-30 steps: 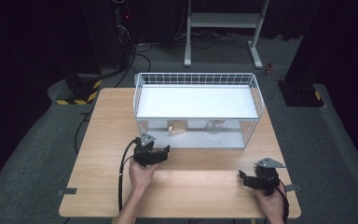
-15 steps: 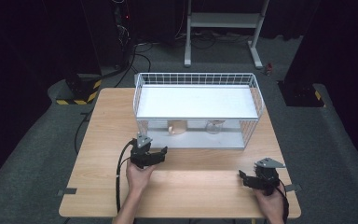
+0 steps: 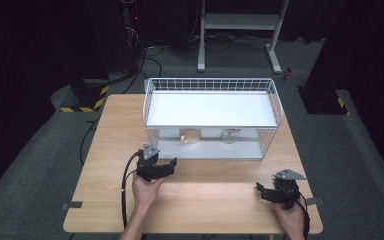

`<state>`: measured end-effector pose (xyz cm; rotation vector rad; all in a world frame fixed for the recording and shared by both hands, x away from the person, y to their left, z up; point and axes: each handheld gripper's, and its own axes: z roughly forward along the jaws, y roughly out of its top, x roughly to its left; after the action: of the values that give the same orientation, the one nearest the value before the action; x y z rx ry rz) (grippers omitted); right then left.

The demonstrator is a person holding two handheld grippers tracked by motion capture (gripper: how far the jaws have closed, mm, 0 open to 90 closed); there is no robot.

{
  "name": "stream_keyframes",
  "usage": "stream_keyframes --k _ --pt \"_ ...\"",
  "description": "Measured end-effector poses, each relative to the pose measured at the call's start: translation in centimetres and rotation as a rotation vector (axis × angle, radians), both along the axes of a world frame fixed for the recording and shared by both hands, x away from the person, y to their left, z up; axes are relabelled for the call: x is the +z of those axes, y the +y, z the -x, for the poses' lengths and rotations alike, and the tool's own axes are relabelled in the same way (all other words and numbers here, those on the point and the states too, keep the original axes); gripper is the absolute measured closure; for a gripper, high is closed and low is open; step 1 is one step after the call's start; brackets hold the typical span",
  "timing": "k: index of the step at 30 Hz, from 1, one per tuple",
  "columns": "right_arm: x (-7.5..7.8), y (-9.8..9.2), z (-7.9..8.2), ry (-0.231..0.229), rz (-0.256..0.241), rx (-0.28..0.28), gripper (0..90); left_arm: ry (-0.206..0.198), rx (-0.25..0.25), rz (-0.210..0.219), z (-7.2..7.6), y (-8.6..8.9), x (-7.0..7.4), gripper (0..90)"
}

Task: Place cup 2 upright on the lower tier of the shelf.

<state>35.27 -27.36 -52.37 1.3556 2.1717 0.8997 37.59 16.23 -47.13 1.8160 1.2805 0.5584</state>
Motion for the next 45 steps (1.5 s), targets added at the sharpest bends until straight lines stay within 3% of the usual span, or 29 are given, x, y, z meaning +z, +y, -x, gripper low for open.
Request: stream_keyframes --k 13,32,35,38,45 --pt "0.0 0.0 0.0 0.001 0.0 -0.001 18.5 -0.01 0.017 0.011 1.0 1.4 0.7 18.9" --pt "0.0 0.0 0.0 0.0 -0.001 -0.002 18.5 0.007 0.063 0.028 2.2 3.5 -0.1 17.6" --pt "0.0 0.0 0.0 0.0 -0.001 -0.002 18.5 0.009 0.07 0.012 2.4 3.7 -0.1 17.4" --pt "0.0 0.0 0.0 0.0 -0.001 -0.002 18.5 -0.008 0.083 -0.035 2.7 3.6 -0.1 17.3" --pt "0.0 0.0 0.0 0.001 -0.001 -0.001 18.5 -0.001 0.084 -0.041 2.7 3.8 -0.2 17.4"
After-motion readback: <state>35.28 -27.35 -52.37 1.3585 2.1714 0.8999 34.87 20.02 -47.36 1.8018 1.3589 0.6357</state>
